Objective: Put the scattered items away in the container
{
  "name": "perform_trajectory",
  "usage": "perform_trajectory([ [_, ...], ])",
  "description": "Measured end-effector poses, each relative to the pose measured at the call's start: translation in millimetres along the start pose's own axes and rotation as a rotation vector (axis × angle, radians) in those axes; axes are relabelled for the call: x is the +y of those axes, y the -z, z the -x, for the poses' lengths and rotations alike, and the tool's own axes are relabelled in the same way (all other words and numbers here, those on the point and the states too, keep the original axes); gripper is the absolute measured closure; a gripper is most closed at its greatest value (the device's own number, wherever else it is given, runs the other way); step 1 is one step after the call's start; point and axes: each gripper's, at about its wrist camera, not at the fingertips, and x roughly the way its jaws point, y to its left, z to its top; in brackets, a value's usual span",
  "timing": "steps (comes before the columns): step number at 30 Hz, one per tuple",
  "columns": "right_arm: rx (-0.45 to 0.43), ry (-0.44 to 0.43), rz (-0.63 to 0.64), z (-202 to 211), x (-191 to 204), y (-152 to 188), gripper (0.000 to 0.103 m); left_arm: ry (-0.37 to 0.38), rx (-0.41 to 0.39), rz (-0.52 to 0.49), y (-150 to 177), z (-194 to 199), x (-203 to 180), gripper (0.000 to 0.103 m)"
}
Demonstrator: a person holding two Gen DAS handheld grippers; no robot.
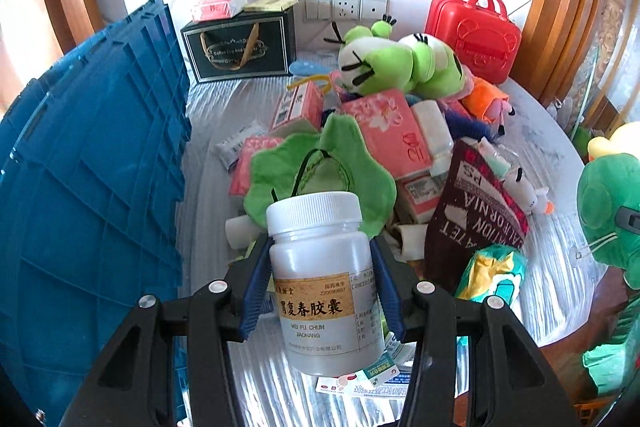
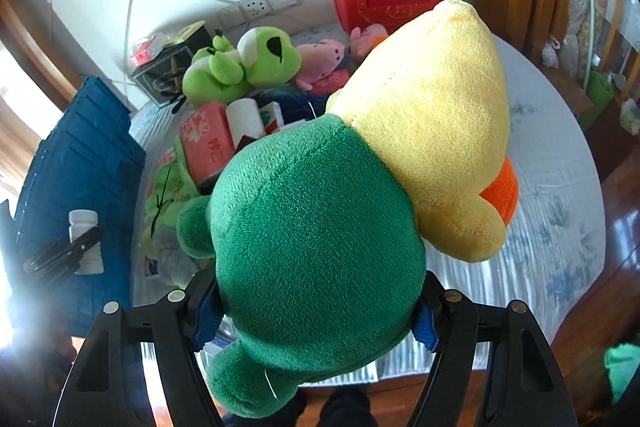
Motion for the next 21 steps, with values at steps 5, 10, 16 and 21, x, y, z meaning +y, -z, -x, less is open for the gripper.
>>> perform_trajectory([
  [5, -0.018, 0.008, -0.003, 10.4, -2.0, -4.0, 0.028, 0.002, -0.022, -0.006, -5.9, 6.5, -2.7, 0.055],
  [10, -0.040, 0.004, -0.003, 19.2, 0.0, -7.5, 0.028, -0.003, -0.029, -0.022, -11.5, 8.8, -7.6, 0.055],
  [16, -0.060, 0.005, 0.009, 29.2, 1.9, -10.0, 0.028, 0.002, -0.052, -0.018, -18.0, 21.8, -11.4, 0.055],
  [21, -0.065, -0.001, 0.016, 35.0, 2.3, -10.2, 0.028, -0.012, -0.074, -0.011, -23.4, 37.9, -14.8, 0.055],
])
